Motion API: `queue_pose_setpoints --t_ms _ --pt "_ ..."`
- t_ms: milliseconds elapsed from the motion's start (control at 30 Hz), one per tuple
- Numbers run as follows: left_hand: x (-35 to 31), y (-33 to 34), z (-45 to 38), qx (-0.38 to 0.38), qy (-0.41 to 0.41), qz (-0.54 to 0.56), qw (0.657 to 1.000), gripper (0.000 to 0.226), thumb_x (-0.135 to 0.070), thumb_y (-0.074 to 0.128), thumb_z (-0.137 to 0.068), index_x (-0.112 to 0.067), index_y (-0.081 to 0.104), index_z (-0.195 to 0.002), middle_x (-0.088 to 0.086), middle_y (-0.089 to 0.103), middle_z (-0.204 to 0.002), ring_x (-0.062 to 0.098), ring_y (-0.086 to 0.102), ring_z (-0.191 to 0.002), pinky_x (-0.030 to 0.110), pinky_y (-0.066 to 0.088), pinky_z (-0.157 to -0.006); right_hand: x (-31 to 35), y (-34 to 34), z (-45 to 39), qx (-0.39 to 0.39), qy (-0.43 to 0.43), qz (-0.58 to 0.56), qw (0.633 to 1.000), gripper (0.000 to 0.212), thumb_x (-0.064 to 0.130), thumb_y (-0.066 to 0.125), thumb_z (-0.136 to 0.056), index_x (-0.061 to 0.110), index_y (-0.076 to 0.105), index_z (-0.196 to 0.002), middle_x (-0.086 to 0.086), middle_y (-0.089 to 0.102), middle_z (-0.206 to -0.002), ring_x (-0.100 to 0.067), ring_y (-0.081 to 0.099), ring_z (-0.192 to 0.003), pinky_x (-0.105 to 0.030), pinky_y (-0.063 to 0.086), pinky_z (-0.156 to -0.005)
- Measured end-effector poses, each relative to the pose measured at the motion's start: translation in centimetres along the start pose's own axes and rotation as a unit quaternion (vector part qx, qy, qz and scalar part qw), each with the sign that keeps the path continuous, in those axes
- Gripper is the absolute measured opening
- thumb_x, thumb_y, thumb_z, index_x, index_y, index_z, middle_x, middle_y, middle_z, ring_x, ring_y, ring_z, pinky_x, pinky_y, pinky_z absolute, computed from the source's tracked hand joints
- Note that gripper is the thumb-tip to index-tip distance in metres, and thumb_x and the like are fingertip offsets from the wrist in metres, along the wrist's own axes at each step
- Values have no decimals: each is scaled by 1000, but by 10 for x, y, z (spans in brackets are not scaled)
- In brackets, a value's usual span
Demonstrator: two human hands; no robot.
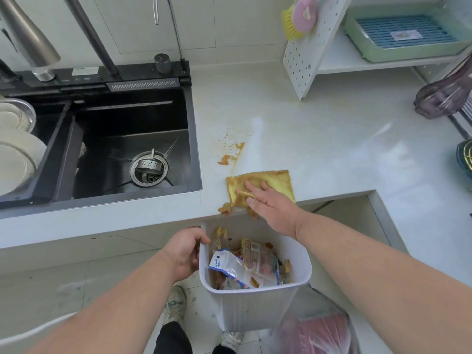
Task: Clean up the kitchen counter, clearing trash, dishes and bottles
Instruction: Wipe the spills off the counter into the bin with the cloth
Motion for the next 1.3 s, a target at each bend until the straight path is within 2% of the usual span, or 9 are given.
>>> queue_pose_setpoints --t_ms 200,300,367,500,633,833,967,1067,1300 --pt "-1 2 5 5 -2 0 1000 31 3 51 -86 -15 41 -64 3 37 -53 14 29 -34 21 17 -34 -4 28 37 -22 21 -194 981 42 38 41 -114 23 61 -147 16 45 -158 -3 25 -151 -27 17 -123" --pt "-1 0 6 3 -6 -4 1000 31 2 51 -86 -16 42 -62 3 37 -53 14 29 -34 20 18 -35 -21 22 43 -116 74 -409 902 38 39 47 -112 21 80 -105 -12 61 -86 -12 67 -93 -21 52 -74" --pt "-2 0 6 3 -5 -4 1000 31 3 51 -85 -15 42 -62 4 38 -53 15 29 -34 19 19 -34 -29 9 43 -168 74 -540 821 51 37 45 -112 -1 72 -91 -27 58 -75 -28 77 -103 -25 56 -85" --pt "-1 -3 8 2 -3 2 1000 31 4 51 -85 -15 42 -62 4 37 -55 15 30 -35 20 18 -34 -34 -27 42 -206 108 -732 641 47 42 44 -111 7 72 -124 -17 79 -117 -30 76 -111 -48 56 -99" --pt "0 -9 10 -2 -2 -7 1000 28 3 51 -84 -15 44 -64 4 38 -55 16 31 -37 20 19 -34 -45 -87 47 -338 101 -739 574 43 44 48 -110 12 71 -128 -10 81 -117 -29 77 -108 -51 60 -89" --pt "-2 -14 7 -1 1 -8 1000 26 2 52 -84 -15 45 -65 5 38 -58 16 30 -38 20 19 -35 -38 -152 25 -490 127 -426 750 32 43 42 -109 26 64 -124 11 59 -110 -10 57 -101 -28 49 -94" --pt "-2 -14 9 2 -1 -5 1000 28 2 50 -87 -15 43 -67 4 39 -56 14 30 -34 20 19 -35 -56 -126 -49 -328 198 -95 919 57 47 29 -110 17 49 -155 -13 47 -160 -31 37 -153 -49 19 -130" --pt "-1 -16 6 2 -1 5 1000 30 4 50 -85 -16 41 -64 3 38 -53 15 30 -36 20 18 -36 -52 -118 -74 -273 222 4 936 60 37 18 -116 4 25 -166 -16 15 -176 -29 0 -165 -50 -6 -131" --pt "1 -23 -3 15 -3 21 1000 29 3 51 -83 -18 42 -64 4 36 -61 17 30 -43 21 19 -35 -15 -129 -112 -234 211 7 949 54 29 17 -117 13 18 -169 -12 1 -179 -36 -6 -164 -50 -7 -131"
Point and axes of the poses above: each hand's wrist, its own z-axis away from the middle knuckle, its own y-axis out of the palm, x = y × z, the point moved 9 cm from there along -z, towards the middle knuckle
